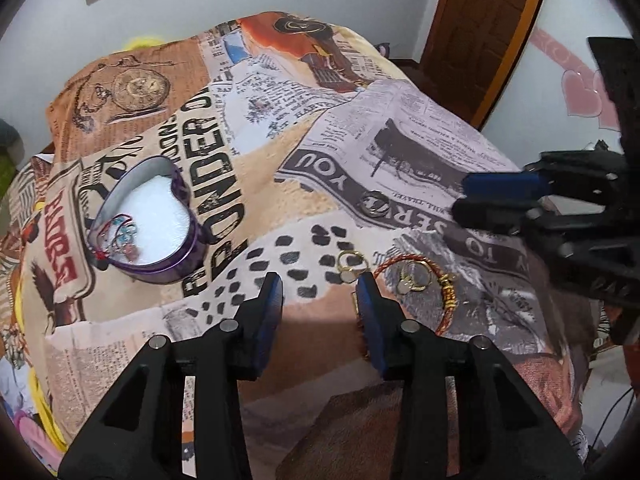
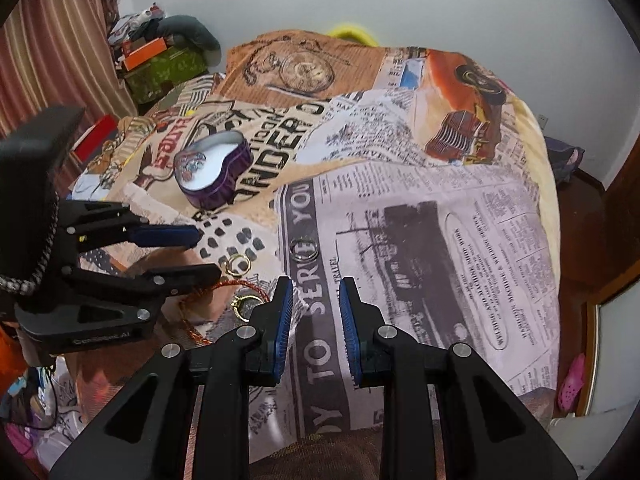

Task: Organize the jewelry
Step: 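Move both open tools back over the remaining rings and bracelets, then grasp a silver ring with the right tool while the left tool closes on a gold ring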

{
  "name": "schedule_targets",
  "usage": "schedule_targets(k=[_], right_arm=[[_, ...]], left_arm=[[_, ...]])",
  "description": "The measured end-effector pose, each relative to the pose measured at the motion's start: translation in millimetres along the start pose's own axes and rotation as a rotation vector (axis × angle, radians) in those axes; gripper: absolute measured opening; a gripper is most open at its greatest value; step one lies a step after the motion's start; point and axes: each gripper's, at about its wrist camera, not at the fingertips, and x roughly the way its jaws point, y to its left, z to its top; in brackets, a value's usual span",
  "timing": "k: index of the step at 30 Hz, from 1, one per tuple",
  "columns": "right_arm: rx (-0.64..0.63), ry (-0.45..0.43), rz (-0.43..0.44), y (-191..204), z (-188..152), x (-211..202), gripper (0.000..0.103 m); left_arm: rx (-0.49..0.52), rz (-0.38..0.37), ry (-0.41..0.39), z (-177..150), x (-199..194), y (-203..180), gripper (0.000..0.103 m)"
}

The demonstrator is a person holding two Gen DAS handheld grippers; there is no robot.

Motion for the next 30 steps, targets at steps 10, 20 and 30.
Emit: schedule_targets(k=[10,20,30], right_arm=[[0.001,0.021,0.031,-4,4,14,0.021],[-0.006,0.033,0.059,-2,12,29,0.022],[-0.038,0.046,0.036,1,19,46,0.038]], left_arm=[[0.065,-0.012,-0.004,6,15,-16,0.025],[-0.018,-0.047,-0.040,9,-1,10,0.020],[0.080,-0.026,-0.015,0,8,-2,0.020]])
